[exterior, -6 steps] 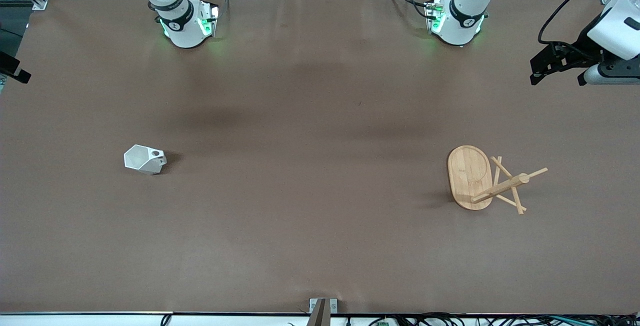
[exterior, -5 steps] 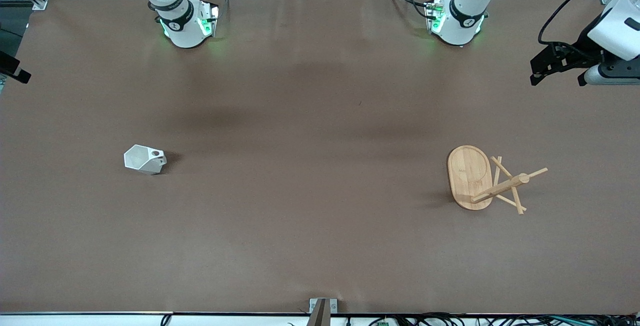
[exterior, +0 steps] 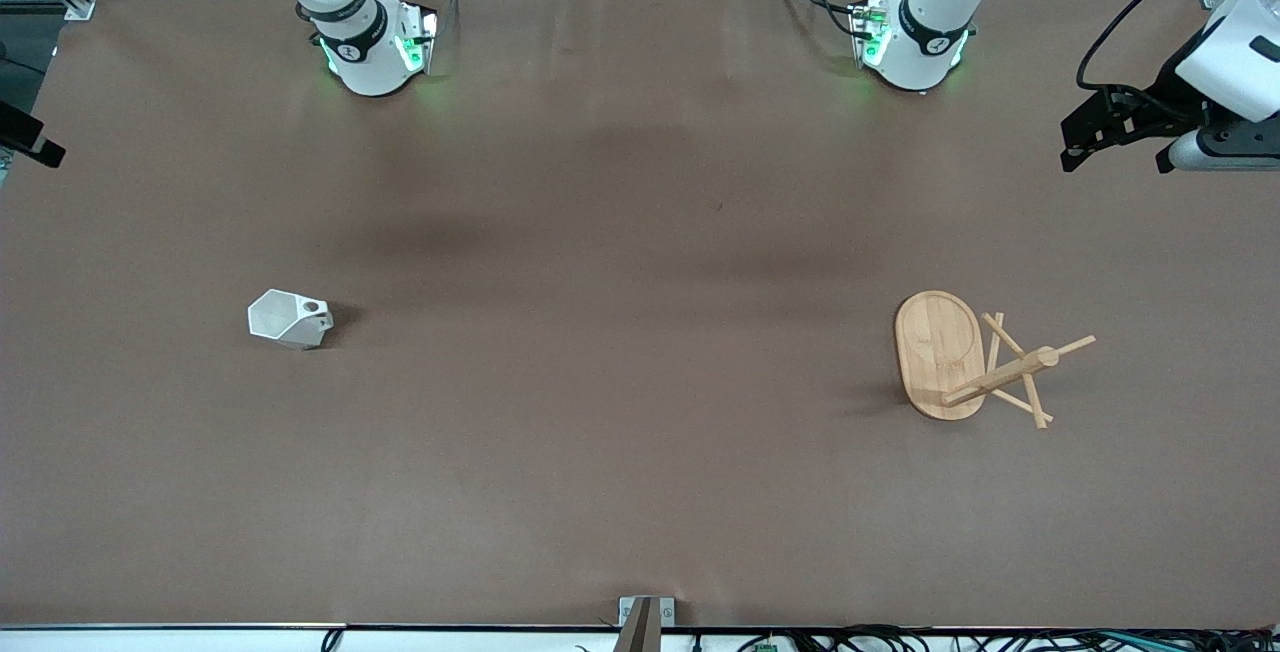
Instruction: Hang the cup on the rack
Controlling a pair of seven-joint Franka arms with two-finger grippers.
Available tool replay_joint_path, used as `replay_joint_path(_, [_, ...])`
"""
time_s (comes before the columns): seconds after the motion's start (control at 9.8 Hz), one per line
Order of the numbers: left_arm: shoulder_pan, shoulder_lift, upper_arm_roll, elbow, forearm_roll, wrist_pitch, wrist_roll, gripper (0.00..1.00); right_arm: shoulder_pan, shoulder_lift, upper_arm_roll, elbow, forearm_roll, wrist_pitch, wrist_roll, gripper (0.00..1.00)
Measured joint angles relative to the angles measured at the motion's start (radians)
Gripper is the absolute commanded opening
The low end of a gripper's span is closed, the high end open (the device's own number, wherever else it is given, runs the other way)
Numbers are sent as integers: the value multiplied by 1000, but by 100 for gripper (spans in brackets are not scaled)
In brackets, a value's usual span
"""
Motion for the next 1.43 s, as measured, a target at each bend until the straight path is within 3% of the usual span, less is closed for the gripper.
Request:
replay_joint_path(0.2, [0,1,0,1,0,0,0,100,34,65,2,-45,0,71,0,100])
replay_joint_path(0.61, [0,2,0,1,0,0,0,100,12,173,-6,-343,-1,503,-164,100])
replay_joint_path(1.12, [-1,3,-1,2,0,0,0,100,-21,326,-10,-625,-1,1030,-337,99])
replay_joint_path(1.33, [-1,3,-1,2,0,0,0,100,-21,348,-9,-661,-1,1079,-359,85])
replay_joint_path(1.43, [-1,3,-1,2,0,0,1,100,-21,359,-9,-663,-1,1081,-361,70])
